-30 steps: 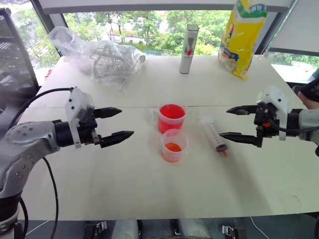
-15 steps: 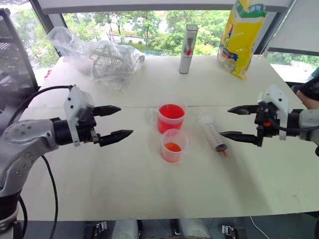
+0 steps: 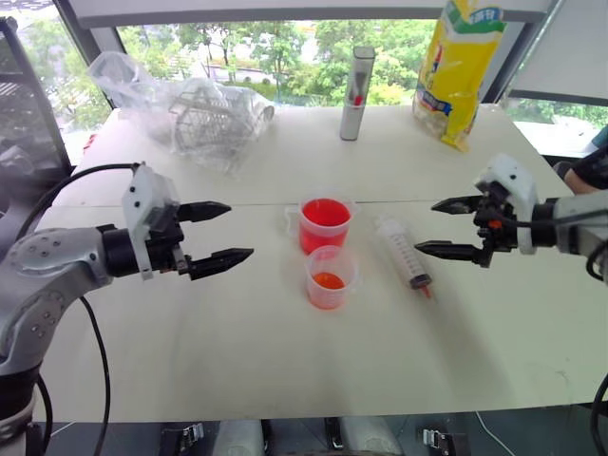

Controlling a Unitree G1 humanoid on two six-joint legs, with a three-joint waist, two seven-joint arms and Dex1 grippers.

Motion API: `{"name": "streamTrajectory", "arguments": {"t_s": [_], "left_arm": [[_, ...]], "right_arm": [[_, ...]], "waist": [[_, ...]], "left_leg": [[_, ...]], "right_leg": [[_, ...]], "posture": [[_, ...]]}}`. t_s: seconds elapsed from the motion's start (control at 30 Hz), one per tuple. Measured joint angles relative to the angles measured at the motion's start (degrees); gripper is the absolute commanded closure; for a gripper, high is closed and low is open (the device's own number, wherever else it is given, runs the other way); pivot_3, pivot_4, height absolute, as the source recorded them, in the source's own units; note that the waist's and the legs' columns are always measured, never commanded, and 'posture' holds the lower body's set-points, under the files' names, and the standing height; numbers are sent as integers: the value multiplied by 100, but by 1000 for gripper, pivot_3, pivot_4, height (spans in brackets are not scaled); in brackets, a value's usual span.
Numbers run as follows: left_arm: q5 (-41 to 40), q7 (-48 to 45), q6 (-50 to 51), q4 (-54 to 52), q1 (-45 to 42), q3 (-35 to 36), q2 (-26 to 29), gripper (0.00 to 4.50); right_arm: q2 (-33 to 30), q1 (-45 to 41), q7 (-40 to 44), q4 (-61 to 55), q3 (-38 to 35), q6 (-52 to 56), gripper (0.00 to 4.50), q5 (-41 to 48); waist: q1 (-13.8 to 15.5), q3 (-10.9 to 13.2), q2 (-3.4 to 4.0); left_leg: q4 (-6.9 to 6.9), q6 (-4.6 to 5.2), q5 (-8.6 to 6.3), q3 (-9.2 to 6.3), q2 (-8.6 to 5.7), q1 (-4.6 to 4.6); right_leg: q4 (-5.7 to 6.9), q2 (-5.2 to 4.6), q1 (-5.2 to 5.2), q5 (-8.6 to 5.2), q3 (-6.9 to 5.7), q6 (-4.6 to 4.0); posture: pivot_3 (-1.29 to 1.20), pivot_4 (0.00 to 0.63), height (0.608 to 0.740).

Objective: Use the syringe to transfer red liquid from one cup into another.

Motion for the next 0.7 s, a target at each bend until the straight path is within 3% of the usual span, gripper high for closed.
{"name": "streamTrajectory", "arguments": {"t_s": [0.2, 0.43, 0.7], "left_arm": [[144, 19, -146, 71, -45, -223, -226, 0], [236, 163, -221, -135, 354, -211, -371, 0], [243, 231, -222, -331, 488, -155, -360, 0]], "right_arm": [[115, -1760, 338, 693, 1507, 1249, 45, -418], [1135, -3682, 463, 2856, 3569, 2830, 45, -1154], [2093, -4199, 514, 4628, 4487, 3041, 45, -1620]], "waist": [[-16, 1, 3], [-8, 1, 2], [-3, -1, 3]], "left_leg": [[-3, 0, 0, 11, 1, -2], [-7, 1, 0, 25, 2, -16], [11, 1, 0, 24, -2, -59]], "right_leg": [[1, -1, -10, 0, 7, -2], [13, -8, -37, -14, 11, -29], [17, -7, -68, -10, 6, -24]], "posture": [[0, 150, 740], [0, 150, 740], [0, 150, 740]]}}
